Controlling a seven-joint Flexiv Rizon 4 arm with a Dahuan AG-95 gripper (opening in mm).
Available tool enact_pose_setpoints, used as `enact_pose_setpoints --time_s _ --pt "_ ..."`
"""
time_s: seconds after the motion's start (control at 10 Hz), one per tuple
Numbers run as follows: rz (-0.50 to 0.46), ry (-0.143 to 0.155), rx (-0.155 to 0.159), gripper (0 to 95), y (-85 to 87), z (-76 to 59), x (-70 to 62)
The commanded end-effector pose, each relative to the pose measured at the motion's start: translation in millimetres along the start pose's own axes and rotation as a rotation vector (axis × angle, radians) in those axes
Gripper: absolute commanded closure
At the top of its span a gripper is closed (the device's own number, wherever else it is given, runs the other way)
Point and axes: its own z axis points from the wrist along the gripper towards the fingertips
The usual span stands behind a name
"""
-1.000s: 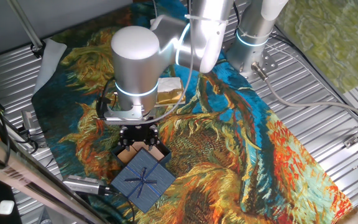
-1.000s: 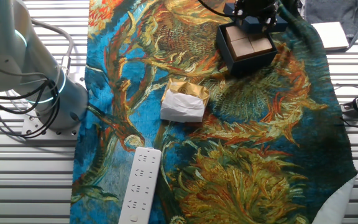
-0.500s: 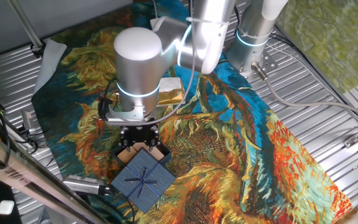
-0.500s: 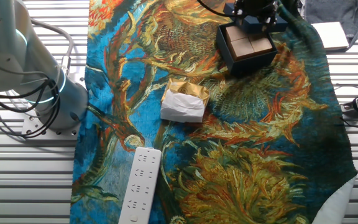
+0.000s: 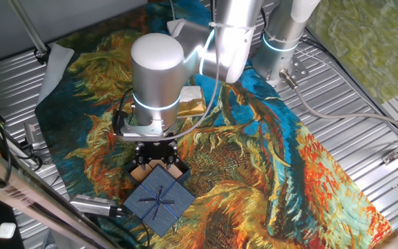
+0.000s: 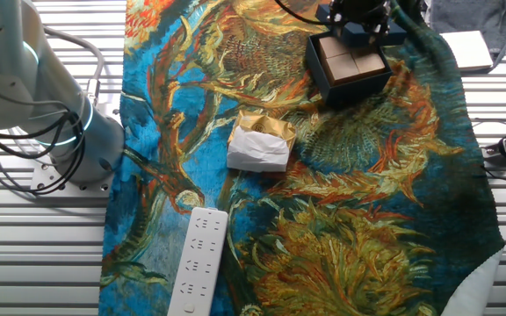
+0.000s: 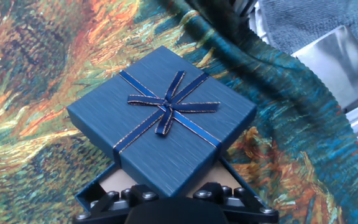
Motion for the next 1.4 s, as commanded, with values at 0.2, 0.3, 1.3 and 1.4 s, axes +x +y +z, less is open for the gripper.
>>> enact_pose_setpoints --time_s 0.2,0.3,1.3,1.4 --pt "0.004 -0.001 0.001 38.0 -0.2 1.2 0.4" --pt "0.006 -0.001 0.002 38.0 -0.2 1.2 0.5" --pt "0.032 -0.009 0.017 76.0 0.1 3.1 0.1" --pt "0.044 -0.011 0.017 95.0 0.1 3.2 0.1"
